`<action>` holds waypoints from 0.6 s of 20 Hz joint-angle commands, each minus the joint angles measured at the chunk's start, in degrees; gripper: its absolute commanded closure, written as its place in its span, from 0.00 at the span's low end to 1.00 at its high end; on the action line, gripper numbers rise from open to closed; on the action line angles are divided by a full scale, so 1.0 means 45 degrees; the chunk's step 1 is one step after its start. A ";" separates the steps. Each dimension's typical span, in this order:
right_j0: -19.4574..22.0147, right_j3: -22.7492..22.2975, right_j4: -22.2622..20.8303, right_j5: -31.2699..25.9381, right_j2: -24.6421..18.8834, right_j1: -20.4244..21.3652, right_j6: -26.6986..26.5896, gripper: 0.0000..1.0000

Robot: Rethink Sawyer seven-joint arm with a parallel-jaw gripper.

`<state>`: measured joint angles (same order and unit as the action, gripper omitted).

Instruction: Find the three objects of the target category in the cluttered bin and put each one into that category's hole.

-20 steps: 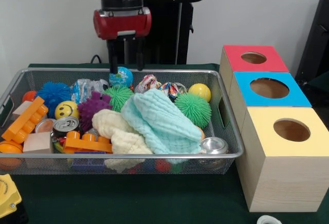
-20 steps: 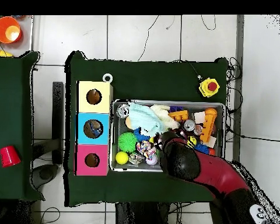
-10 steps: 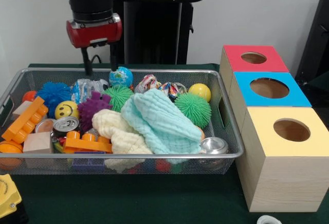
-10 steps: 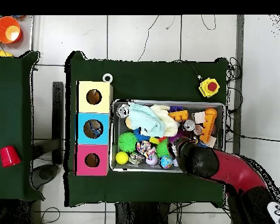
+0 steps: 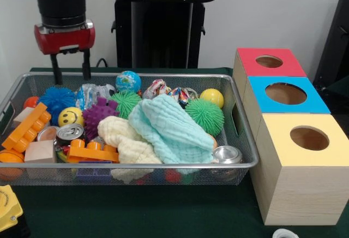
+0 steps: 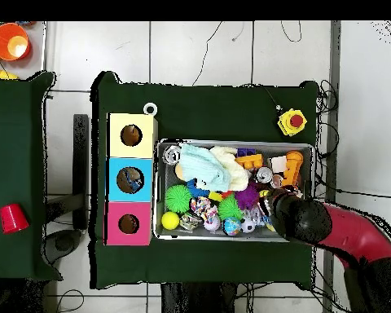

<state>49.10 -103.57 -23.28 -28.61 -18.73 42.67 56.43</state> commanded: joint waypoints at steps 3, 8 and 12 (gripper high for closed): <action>0.0708 0.0927 -0.1768 -0.0902 -0.1637 -0.2103 -0.2385 0.00; 0.0909 0.0483 -0.2140 -0.1012 -0.1426 -0.2323 -0.1901 0.00; 0.1163 0.0087 -0.2338 -0.1236 -0.1346 -0.2096 -0.1888 0.00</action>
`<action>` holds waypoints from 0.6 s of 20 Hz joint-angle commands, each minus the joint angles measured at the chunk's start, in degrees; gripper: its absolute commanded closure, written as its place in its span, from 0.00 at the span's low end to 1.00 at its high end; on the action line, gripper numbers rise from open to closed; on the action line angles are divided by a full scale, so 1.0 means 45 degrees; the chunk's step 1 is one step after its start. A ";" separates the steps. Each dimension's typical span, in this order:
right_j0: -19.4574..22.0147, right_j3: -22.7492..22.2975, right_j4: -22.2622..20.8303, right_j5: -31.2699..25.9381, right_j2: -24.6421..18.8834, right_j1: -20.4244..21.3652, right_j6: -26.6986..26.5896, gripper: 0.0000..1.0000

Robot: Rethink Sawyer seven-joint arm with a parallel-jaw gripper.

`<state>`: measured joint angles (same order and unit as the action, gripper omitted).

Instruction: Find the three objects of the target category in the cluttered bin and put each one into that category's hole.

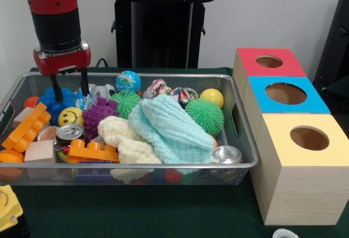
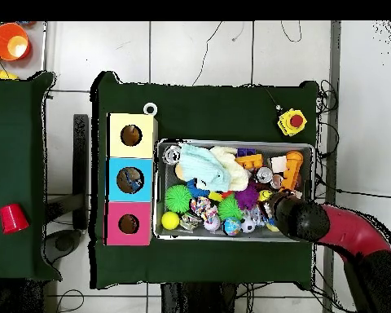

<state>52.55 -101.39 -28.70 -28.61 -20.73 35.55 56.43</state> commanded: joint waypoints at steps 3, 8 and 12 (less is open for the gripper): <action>0.0715 -0.0860 -0.1250 -0.1418 -0.0886 -0.0091 -0.1995 0.00; 0.1214 -0.1847 -0.1290 -0.1543 -0.1004 0.0673 -0.2050 0.00; 0.1377 -0.2906 -0.1382 -0.0842 -0.1055 0.0968 -0.1399 0.00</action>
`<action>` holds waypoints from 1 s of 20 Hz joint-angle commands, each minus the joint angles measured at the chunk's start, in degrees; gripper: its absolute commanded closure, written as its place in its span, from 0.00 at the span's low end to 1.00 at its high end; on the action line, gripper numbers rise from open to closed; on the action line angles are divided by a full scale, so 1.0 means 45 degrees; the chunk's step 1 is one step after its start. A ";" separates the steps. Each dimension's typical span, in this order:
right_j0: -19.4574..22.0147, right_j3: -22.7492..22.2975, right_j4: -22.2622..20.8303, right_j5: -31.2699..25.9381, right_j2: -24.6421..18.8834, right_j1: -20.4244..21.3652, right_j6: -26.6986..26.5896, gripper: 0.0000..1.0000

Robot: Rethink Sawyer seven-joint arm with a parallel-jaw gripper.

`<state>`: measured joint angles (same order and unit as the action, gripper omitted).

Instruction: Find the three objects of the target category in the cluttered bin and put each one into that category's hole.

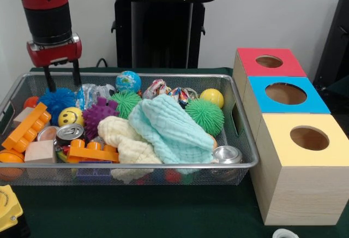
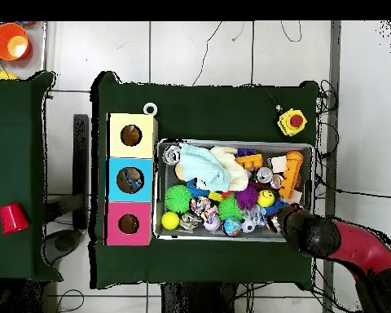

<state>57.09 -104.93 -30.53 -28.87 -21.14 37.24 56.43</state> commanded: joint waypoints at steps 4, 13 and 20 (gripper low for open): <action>0.0226 -0.2759 -0.0967 -0.0062 -0.1127 0.0559 -0.0686 0.00; -0.0149 -0.2629 -0.1288 0.1242 -0.1540 -0.0192 -0.0033 0.00; 0.0022 -0.2164 -0.1134 0.0901 -0.2208 0.0055 -0.0228 0.00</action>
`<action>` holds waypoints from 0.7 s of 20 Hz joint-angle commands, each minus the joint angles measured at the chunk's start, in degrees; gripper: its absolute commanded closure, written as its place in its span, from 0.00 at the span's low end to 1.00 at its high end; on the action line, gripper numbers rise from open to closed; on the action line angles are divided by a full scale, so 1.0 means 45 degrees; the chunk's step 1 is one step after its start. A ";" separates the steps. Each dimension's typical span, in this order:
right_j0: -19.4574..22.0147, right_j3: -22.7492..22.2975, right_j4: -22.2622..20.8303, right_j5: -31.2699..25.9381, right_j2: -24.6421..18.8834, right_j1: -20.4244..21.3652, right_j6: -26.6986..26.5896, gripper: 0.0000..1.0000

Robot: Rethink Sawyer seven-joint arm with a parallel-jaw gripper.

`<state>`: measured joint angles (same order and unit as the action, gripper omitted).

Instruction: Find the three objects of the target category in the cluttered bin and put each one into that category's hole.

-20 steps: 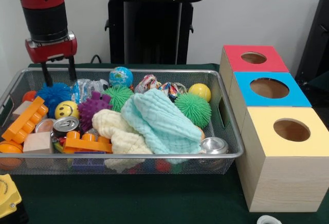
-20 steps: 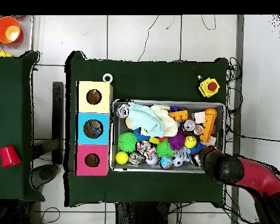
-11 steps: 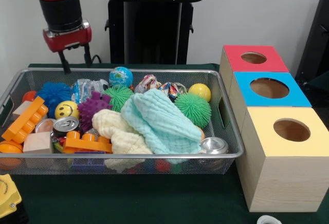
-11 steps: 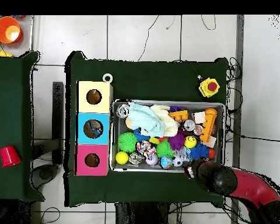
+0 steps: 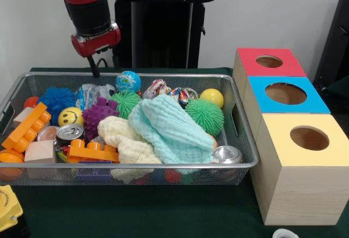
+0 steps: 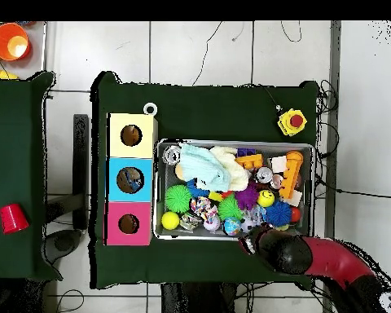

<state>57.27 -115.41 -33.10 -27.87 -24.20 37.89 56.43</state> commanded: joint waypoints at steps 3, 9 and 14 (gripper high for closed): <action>0.0097 0.0205 -0.0485 0.0483 -0.1710 0.0267 -0.0295 0.00; 0.0170 0.0485 -0.0684 0.0369 -0.1764 0.0155 -0.0331 0.00; 0.0036 0.1163 -0.1064 0.0498 -0.1462 -0.0294 -0.0306 0.00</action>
<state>57.35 -115.38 -33.19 -27.85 -27.79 38.37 56.43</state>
